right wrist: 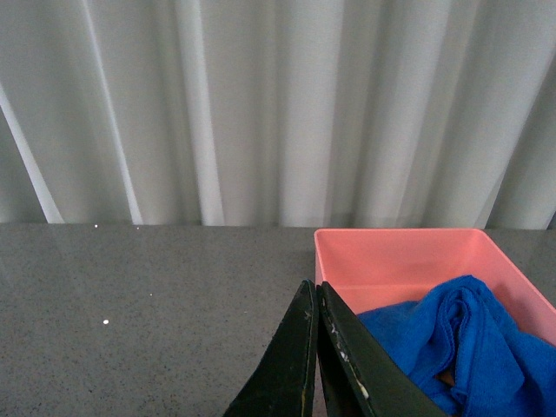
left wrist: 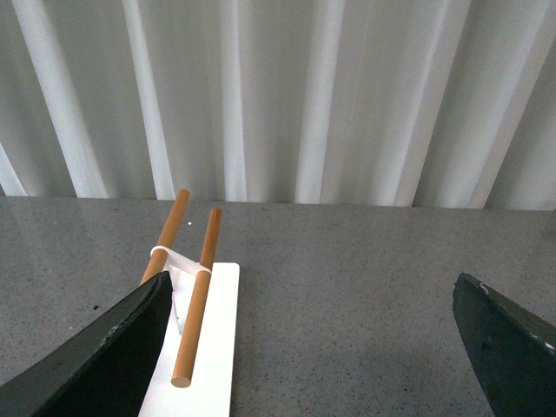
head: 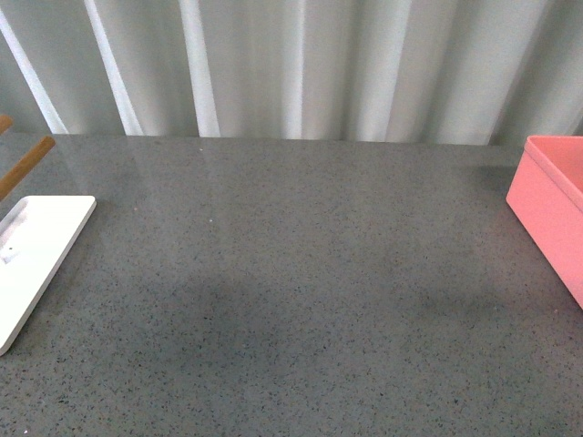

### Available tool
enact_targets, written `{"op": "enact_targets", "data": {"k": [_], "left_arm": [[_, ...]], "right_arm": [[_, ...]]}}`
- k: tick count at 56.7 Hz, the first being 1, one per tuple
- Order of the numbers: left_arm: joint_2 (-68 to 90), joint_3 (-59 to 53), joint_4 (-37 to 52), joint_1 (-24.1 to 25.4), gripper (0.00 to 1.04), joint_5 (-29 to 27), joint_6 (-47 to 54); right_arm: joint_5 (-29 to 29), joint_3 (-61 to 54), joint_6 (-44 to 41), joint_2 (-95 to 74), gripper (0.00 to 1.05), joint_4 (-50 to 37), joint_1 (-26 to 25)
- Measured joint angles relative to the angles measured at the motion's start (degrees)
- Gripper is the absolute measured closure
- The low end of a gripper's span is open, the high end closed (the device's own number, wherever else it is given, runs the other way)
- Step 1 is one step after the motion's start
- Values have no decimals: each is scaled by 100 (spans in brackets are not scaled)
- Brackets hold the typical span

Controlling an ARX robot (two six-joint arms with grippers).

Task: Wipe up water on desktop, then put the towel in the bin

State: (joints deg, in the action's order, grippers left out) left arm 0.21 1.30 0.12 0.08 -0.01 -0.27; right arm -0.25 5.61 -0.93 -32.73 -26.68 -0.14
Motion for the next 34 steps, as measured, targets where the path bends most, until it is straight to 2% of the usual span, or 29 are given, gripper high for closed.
{"op": "enact_targets", "data": {"k": [34], "left_arm": [[0, 0, 0, 0, 7, 0, 0]], "right_arm": [[4, -428, 20, 1464, 101, 839, 4]]}}
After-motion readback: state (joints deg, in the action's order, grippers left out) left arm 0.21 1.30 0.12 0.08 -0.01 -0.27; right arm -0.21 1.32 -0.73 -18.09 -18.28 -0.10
